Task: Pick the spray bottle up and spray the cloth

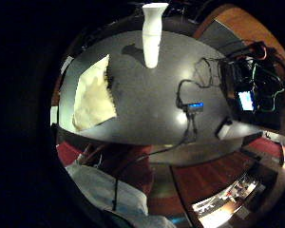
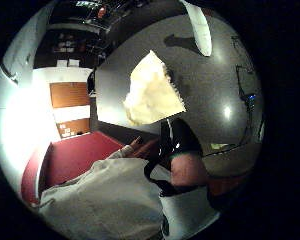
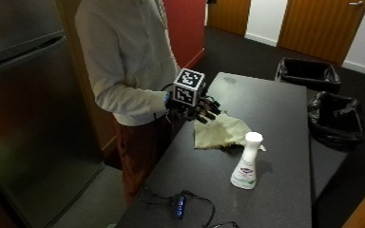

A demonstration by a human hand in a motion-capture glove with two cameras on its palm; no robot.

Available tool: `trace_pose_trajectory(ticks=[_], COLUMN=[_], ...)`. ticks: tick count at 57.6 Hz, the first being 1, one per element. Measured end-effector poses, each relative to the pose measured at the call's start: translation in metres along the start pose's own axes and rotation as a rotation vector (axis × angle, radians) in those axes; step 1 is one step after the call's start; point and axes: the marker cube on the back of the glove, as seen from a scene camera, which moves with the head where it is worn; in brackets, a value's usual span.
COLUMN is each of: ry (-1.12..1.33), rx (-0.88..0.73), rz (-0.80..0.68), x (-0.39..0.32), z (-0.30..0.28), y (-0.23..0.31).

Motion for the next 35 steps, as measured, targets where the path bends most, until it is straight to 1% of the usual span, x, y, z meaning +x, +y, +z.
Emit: trace_pose_trajectory(ticks=[10, 24, 35], ry=[-0.007, -0.042, -0.143], rx=[0.060, 0.170, 0.298], rz=[0.024, 0.041, 0.077], x=[0.014, 0.027, 0.035], z=[-0.012, -0.008, 0.000], y=[0.000, -0.008, -0.012])
